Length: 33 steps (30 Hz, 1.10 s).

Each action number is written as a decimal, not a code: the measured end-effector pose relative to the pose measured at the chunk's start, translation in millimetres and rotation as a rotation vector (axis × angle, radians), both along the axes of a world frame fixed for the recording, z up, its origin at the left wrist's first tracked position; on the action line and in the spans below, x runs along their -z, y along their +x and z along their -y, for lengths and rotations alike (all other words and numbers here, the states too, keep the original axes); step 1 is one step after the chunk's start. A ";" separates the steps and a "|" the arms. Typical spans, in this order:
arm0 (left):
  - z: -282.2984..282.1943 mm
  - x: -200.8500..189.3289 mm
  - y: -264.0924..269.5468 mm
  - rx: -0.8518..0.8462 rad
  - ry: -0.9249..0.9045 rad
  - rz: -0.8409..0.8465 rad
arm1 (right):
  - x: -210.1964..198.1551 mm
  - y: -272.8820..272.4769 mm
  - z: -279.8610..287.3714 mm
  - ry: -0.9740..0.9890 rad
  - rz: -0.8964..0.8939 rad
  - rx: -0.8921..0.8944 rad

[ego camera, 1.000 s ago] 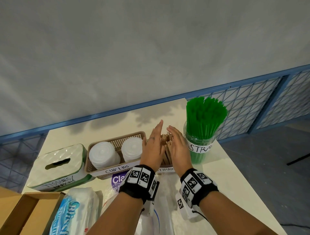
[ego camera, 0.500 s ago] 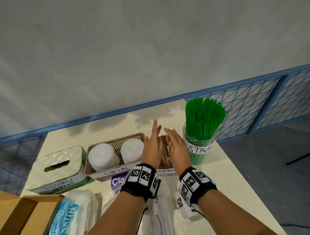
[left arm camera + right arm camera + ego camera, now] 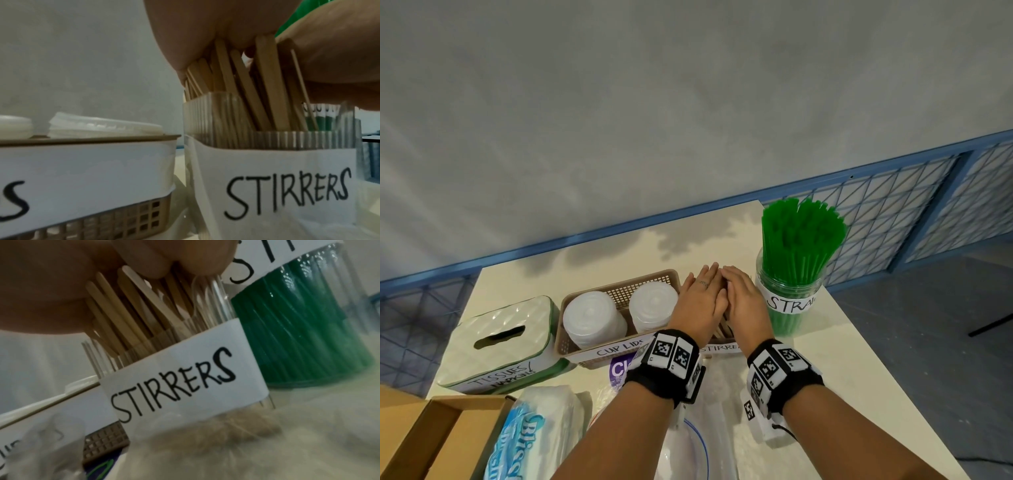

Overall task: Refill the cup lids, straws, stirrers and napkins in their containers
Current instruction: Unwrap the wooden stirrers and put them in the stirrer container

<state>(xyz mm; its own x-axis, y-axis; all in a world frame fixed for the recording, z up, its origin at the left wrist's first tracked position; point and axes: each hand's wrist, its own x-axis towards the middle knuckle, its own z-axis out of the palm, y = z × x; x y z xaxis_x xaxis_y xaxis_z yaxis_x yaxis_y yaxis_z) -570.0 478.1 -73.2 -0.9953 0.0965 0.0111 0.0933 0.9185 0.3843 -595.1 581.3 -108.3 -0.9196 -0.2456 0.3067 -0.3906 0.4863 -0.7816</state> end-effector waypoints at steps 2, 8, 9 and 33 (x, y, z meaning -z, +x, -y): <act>2.0 -2.7 -0.1 0.013 -0.029 0.030 | 0.2 -0.3 0.5 -0.027 0.000 0.007; 3.7 0.1 6.4 -0.007 0.082 -0.019 | 0.5 0.0 -2.9 0.079 -0.041 0.008; 3.3 1.2 7.8 -0.013 0.047 -0.020 | -0.6 0.1 -4.0 0.064 -0.009 -0.014; 20.2 -3.1 27.0 0.083 -0.107 0.054 | 8.0 38.1 -32.0 0.122 -0.077 -0.091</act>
